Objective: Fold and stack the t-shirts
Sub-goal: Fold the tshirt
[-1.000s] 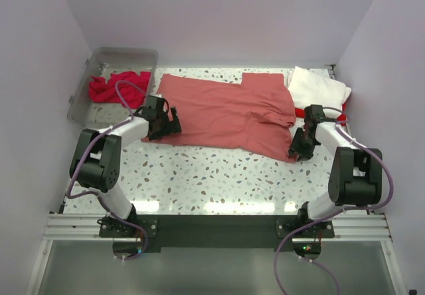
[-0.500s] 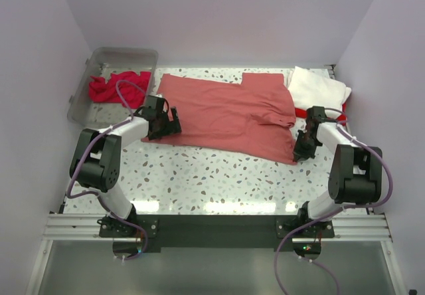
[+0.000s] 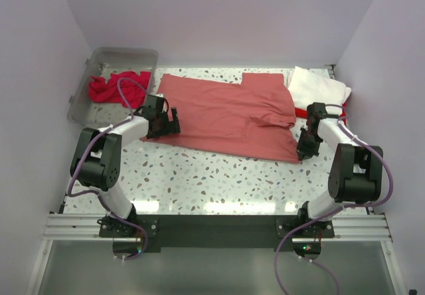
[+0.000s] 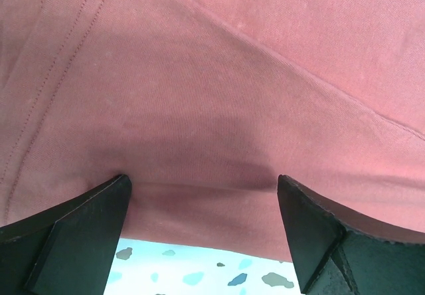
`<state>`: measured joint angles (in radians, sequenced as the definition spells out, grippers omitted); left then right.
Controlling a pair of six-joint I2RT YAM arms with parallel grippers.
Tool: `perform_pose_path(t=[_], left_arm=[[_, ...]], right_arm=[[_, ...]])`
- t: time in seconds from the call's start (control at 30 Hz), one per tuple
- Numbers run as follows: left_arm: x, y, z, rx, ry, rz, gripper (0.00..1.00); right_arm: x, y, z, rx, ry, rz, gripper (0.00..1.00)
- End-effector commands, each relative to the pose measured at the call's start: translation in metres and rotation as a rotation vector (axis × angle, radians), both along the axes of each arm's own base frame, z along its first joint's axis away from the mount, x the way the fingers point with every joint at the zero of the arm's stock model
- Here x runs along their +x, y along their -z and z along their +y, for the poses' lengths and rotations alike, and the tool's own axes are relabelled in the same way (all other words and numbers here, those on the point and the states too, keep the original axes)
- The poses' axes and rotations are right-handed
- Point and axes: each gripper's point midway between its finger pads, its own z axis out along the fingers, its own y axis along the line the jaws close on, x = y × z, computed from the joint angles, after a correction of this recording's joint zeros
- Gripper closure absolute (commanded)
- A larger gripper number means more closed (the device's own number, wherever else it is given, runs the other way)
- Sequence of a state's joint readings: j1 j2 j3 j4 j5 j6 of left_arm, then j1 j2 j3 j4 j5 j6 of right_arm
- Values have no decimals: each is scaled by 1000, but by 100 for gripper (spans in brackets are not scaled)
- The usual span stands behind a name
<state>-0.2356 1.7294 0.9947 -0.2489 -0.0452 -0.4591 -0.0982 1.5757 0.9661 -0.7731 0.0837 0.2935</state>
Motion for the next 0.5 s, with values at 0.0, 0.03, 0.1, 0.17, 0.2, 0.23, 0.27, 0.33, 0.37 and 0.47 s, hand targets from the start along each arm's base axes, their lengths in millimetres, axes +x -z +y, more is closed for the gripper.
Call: perform_pose_path(t=[0.0, 0.03, 0.1, 0.17, 0.2, 0.23, 0.27, 0.33, 0.37, 0.47], left_arm=[[-25, 24, 29, 107, -22, 105, 1], [-24, 21, 28, 103, -22, 98, 0], [-17, 6, 27, 94, -24, 60, 0], [-9, -13, 21, 83, -19, 21, 0], [-8, -19, 20, 79, -18, 17, 0], [-6, -26, 15, 68, -13, 5, 0], [1, -40, 11, 55, -13, -27, 0], [6, -51, 3, 32, -4, -47, 0], [12, -60, -1, 19, -5, -68, 0], [22, -69, -11, -24, 0, -85, 0]], right_arm=[[-4, -13, -21, -103, 15, 26, 90], [-4, -15, -23, -113, 20, 25, 86], [-1, -25, -23, -119, 26, 6, 75], [4, -34, -22, -113, 32, -25, 70], [11, -45, -21, -109, 38, -66, 66], [14, -50, -19, -102, 38, -85, 64], [17, -55, -15, -85, 34, -105, 60], [28, -69, -2, -53, 9, -165, 57], [33, -73, 9, -23, -12, -188, 54], [47, -83, 55, 40, -110, -253, 51]])
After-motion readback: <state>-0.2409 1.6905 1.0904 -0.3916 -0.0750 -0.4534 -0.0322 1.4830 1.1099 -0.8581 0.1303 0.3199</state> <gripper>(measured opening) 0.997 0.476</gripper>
